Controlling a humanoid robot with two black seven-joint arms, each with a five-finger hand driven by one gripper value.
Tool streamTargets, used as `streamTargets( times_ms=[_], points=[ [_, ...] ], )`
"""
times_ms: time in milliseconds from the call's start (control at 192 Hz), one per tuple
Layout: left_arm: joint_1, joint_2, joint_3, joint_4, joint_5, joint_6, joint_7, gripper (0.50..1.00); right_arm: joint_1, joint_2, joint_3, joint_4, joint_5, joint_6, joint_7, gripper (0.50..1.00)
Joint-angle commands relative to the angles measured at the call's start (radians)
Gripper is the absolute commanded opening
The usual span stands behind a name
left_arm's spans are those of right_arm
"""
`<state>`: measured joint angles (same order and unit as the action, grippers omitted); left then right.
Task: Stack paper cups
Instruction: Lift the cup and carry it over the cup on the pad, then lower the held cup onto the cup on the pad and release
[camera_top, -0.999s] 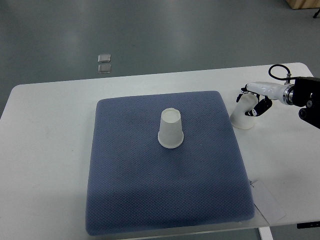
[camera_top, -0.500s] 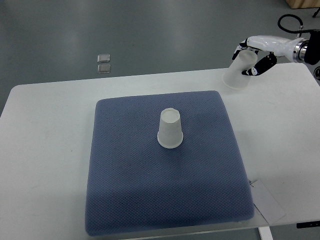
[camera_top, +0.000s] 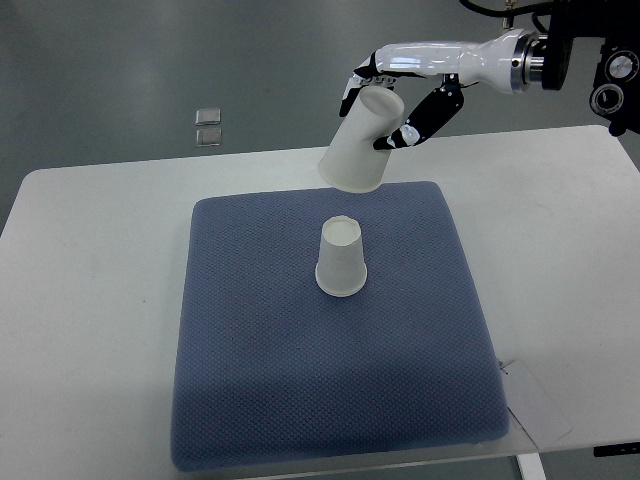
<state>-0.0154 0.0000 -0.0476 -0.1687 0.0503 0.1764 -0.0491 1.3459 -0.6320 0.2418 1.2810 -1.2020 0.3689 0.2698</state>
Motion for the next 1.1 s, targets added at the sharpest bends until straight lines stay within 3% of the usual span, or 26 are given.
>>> streamTargets(
  times_ms=[0,427,1093],
  points=[
    [0.000,0.000,0.000,0.000,0.000,0.000,0.000,1.000,-0.001,0.021,0.001,0.011,0.001,0.031,-0.001,0.500],
    [0.000,0.000,0.000,0.000,0.000,0.000,0.000,1.000,-0.056,0.114,-0.030,-0.058,-0.087,0.019,-0.011,0.500],
    [0.000,0.000,0.000,0.000,0.000,0.000,0.000,1.000,-0.077,0.127,-0.088,-0.072,-0.131,-0.056,-0.011,0.500]
  ],
)
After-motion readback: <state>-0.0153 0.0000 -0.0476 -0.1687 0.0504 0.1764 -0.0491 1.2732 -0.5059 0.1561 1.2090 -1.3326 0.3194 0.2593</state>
